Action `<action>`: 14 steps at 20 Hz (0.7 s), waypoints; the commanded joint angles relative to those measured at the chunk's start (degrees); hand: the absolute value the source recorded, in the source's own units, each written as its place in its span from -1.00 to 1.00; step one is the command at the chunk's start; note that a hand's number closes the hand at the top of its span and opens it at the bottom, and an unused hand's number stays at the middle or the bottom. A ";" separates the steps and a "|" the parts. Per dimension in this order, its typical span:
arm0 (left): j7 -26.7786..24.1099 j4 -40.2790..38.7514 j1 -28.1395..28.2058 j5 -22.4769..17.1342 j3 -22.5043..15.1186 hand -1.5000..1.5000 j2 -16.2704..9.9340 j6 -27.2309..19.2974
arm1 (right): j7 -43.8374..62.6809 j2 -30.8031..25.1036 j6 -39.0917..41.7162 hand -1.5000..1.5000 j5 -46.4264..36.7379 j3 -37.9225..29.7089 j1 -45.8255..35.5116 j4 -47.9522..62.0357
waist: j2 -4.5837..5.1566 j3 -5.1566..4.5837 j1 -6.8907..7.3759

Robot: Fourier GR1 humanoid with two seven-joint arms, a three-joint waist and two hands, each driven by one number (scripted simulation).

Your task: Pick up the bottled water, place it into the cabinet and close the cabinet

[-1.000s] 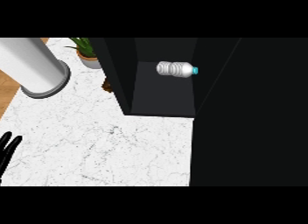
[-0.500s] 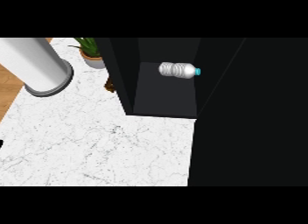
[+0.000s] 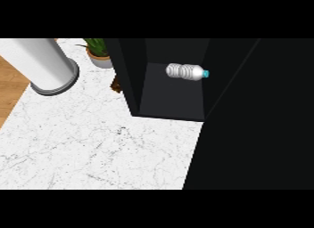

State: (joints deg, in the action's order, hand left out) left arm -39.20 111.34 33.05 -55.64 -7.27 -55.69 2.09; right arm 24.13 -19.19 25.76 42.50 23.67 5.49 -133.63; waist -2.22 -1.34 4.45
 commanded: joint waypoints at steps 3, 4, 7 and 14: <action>-0.65 -0.46 1.85 -1.14 2.65 -1.00 -1.50 2.98 | 5.53 5.90 -10.91 1.00 -9.37 4.78 -11.24 -2.42 | 0.15 0.07 0.94; -0.72 -0.62 1.94 -1.61 3.42 -1.00 -1.81 3.53 | 6.01 7.53 -12.98 1.00 -9.72 5.63 -13.06 -1.13 | 0.27 0.12 0.96; -1.01 -1.82 2.52 -2.29 4.51 -1.00 -2.06 5.00 | 7.80 12.84 -19.39 1.00 -11.91 8.22 -18.98 2.42 | 0.68 0.19 0.73; -1.77 -2.38 4.28 -3.75 8.35 -1.00 -4.17 10.68 | 16.73 19.02 -27.54 1.00 -8.70 15.93 -39.75 16.88 | 1.95 0.85 3.10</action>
State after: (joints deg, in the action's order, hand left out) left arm -41.18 108.65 36.49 -58.26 -0.93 -58.41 10.21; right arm 37.42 -2.78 2.59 31.72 36.59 -24.40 -122.87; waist -0.85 -0.84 6.66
